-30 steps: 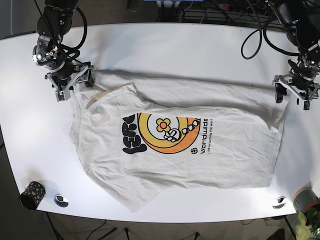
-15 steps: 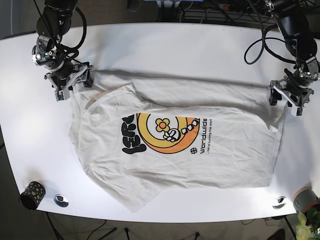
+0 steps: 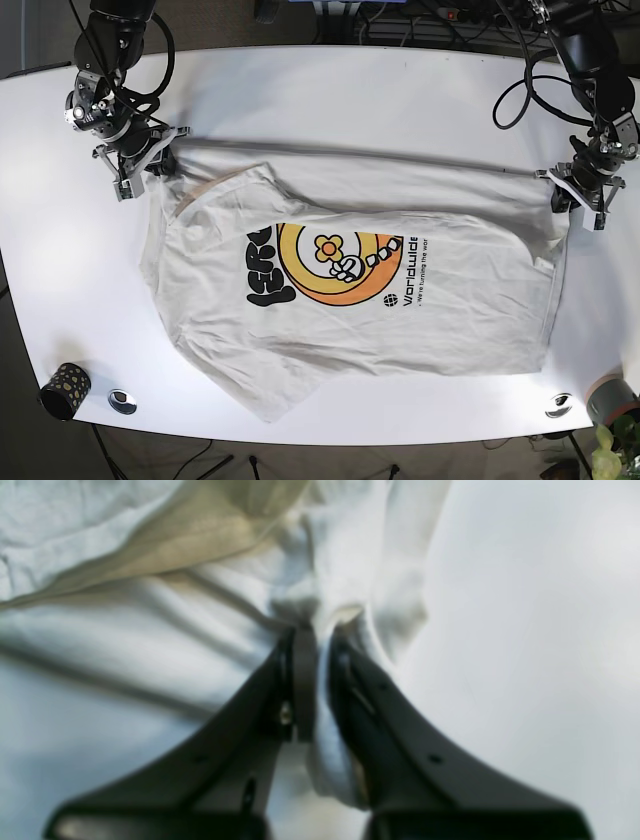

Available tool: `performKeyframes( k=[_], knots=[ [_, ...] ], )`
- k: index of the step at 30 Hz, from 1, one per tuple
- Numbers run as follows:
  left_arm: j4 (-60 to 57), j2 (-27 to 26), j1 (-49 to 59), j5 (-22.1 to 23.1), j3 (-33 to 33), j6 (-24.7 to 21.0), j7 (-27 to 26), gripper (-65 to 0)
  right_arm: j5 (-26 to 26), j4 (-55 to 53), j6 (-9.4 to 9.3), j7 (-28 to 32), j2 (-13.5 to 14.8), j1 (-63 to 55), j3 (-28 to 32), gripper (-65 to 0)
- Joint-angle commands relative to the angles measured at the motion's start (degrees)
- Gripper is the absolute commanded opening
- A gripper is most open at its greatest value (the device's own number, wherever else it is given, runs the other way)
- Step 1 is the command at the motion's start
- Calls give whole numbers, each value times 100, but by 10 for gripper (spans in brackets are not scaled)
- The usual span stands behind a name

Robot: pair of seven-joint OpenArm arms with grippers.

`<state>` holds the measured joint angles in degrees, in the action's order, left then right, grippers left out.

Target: Fold the T-shirt properly

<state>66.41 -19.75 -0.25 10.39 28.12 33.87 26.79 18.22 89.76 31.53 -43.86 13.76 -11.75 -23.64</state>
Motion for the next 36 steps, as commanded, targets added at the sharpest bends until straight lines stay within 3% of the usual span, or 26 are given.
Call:
performKeyframes(
  k=[1, 6, 10, 14, 16, 20, 22, 28, 30, 36],
  knots=[
    [247, -183, 153, -68, 50, -42, 60, -650, 2, 268, -10, -32, 61, -122, -58, -650],
    [880, -236, 733, -59, 269, -42, 86, -650, 2, 813, -10, -32, 61, -570, -58, -650],
    [1390, -236, 1172, -50, 542, -15, 429, -650, 2, 1288, -10, -32, 61, -1063, -58, -650],
    [1724, -227, 1524, -59, 850, 556, 658, -650, 2, 1684, -10, -32, -106, -1502, -146, -650],
    [1759, -227, 1621, -59, 955, 613, 763, -650, 2, 1816, -10, -32, -193, -1652, -225, -650],
    [1768, -227, 1726, -85, 1219, 613, 1071, -637, 2, 1930, -10, -32, -308, -1871, -234, -569],
    [1768, -227, 1761, -85, 1333, 613, 1212, -587, 2, 1930, -10, -32, -317, -1907, -234, -531],
    [1785, -236, 1832, -77, 1676, 613, 1282, -294, 2, 1983, -1, -32, -325, -1942, -243, -431],
    [1891, -236, 1832, -59, 1773, 613, 1282, -261, 2, 2106, -1, -32, -325, -1942, -243, -387],
    [2770, 63, 1814, -50, 1905, 613, 1282, -260, 178, 2484, -1, -41, -325, -1933, -216, -301]
  ],
)
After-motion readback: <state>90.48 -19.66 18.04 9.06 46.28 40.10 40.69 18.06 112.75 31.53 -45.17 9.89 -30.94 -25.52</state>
